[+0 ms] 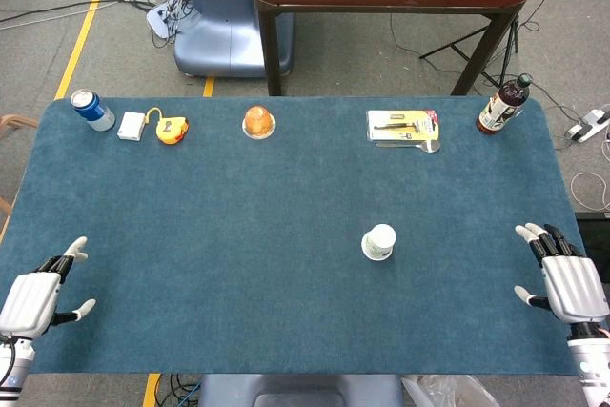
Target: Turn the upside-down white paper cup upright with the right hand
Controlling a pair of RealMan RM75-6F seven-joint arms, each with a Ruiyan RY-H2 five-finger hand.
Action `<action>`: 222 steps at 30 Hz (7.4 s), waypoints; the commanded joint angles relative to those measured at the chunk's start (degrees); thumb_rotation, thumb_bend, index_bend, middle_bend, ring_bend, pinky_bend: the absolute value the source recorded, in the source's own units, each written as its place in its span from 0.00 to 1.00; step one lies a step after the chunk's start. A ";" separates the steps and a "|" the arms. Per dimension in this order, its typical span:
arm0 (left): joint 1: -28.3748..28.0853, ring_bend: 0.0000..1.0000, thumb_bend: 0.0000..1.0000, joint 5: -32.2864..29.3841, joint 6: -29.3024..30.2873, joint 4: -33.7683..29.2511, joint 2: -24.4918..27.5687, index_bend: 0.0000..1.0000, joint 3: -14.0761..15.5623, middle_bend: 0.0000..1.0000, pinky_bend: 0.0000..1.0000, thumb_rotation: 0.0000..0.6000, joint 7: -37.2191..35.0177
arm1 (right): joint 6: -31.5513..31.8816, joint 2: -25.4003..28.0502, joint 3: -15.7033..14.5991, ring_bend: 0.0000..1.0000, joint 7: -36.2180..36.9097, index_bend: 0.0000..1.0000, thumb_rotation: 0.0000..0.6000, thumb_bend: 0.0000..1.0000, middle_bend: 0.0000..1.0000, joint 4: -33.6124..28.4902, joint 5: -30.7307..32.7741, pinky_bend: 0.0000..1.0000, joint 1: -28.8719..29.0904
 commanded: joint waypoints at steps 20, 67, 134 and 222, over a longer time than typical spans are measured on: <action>0.33 0.27 0.15 0.34 0.83 -1.78 0.55 0.10 0.32 0.29 0.44 1.00 2.10 | -20.83 1.35 5.90 0.09 -17.93 0.30 1.00 0.03 0.15 -12.15 13.04 0.20 16.87; 1.27 0.27 0.15 0.64 1.58 -3.43 3.02 0.12 0.64 0.29 0.44 1.00 -1.28 | -21.37 -16.62 2.37 0.03 -35.95 0.36 1.00 0.17 0.09 -5.84 41.87 0.13 39.92; 1.23 0.27 0.15 0.04 0.49 -3.61 2.95 0.13 0.84 0.29 0.44 1.00 -0.27 | -25.56 -9.82 3.80 0.00 14.03 0.20 1.00 0.07 0.07 4.04 9.65 0.04 23.07; 1.40 0.27 0.15 -0.57 -0.12 -4.02 3.97 0.13 0.84 0.29 0.44 1.00 -1.98 | -34.27 -14.29 3.65 0.00 55.32 0.48 1.00 0.12 0.13 11.44 0.13 0.00 21.55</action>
